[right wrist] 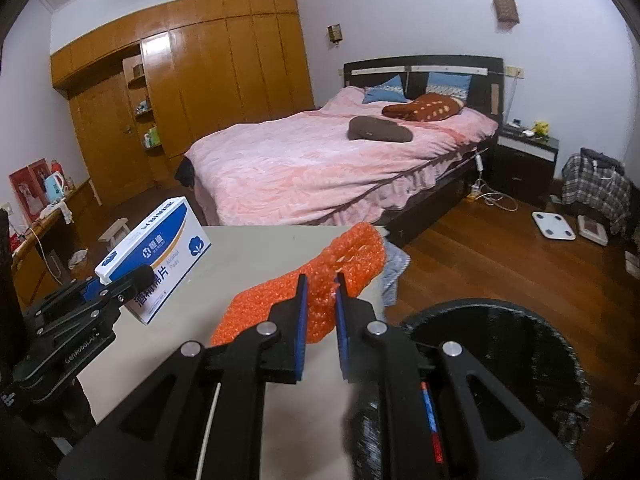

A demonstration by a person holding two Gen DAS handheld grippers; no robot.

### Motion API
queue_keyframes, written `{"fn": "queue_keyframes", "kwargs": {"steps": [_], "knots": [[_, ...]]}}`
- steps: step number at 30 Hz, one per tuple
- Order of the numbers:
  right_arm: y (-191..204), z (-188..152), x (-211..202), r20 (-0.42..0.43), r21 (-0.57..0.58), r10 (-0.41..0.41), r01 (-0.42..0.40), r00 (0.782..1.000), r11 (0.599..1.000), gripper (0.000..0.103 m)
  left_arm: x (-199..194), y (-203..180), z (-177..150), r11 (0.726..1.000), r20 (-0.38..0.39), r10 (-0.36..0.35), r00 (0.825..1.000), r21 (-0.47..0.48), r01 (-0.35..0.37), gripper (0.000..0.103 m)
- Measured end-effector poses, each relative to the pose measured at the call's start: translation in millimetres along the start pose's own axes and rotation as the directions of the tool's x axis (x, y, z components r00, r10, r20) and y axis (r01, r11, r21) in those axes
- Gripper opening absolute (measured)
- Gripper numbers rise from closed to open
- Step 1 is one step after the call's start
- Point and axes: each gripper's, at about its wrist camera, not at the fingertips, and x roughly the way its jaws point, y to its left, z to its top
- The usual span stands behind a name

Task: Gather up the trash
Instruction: 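Carry the tissue box and orange scrubber over the bin with both tools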

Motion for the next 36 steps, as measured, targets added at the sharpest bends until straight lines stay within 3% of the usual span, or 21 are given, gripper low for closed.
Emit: {"fn": "queue_keyframes", "kwargs": {"steps": [20, 36], "knots": [[-65, -26, -81, 0.066, 0.066, -0.137, 0.132, 0.988, 0.989, 0.012, -23, -83, -6, 0.986, 0.022, -0.138, 0.99, 0.102, 0.135, 0.028], [-131, -59, -105, 0.033, 0.164, -0.279, 0.27, 0.96, 0.949, 0.012, 10, -164, -23, 0.942, -0.053, -0.27, 0.961, 0.192, 0.275, 0.028]]}}
